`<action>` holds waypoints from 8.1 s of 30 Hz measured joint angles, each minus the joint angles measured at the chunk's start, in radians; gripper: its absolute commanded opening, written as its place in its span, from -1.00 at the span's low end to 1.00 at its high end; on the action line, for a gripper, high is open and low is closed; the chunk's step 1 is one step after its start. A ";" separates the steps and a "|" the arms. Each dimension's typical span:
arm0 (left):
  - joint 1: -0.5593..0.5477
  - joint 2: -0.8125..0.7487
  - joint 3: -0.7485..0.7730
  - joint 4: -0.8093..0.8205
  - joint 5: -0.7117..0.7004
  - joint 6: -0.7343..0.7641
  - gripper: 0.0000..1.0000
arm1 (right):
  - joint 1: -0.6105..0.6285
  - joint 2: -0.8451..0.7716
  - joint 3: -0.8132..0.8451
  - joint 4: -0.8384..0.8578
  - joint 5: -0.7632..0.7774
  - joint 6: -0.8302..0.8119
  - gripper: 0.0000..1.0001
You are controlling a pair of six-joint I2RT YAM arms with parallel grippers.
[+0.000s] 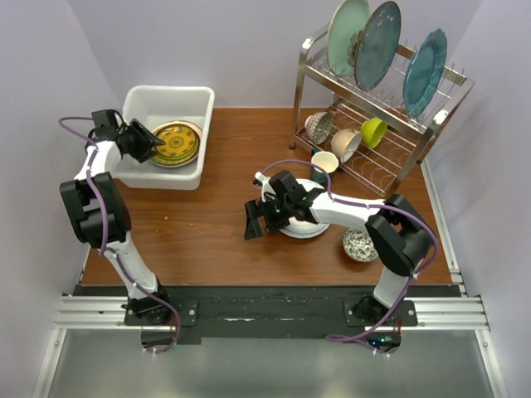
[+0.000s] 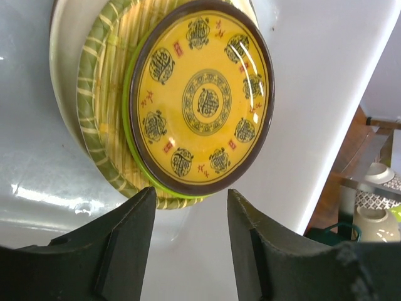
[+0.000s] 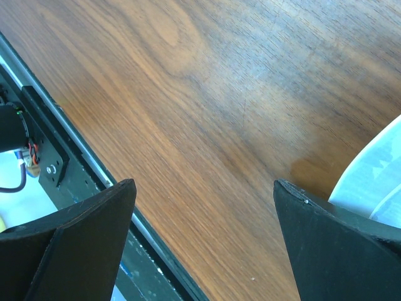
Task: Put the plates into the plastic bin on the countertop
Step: Place the plate in the plastic bin, then pick up the plate at the center of the board.
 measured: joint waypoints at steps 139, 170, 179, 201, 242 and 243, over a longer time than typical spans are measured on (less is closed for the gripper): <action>-0.907 -0.029 -0.288 0.234 -0.032 -0.012 -0.07 | -0.460 -0.371 -0.333 -0.137 0.254 -0.008 0.86; -0.930 0.075 -0.236 0.306 0.008 -0.030 -0.10 | -0.520 -0.636 -0.480 0.055 0.154 0.055 0.37; -0.925 0.080 -0.227 0.298 0.005 -0.023 -0.10 | -0.539 -0.636 -0.540 0.103 0.138 0.064 -0.21; -0.922 0.063 -0.266 0.322 -0.009 0.002 -0.09 | -0.538 -0.779 -0.621 0.187 0.130 0.223 -0.12; -0.830 -0.227 -0.292 0.068 -0.158 0.058 0.26 | -0.533 -0.812 -0.632 0.199 0.034 0.270 -1.00; -0.814 -0.231 -0.299 0.070 -0.161 0.058 0.26 | -0.533 -0.815 -0.632 0.196 0.026 0.270 -1.00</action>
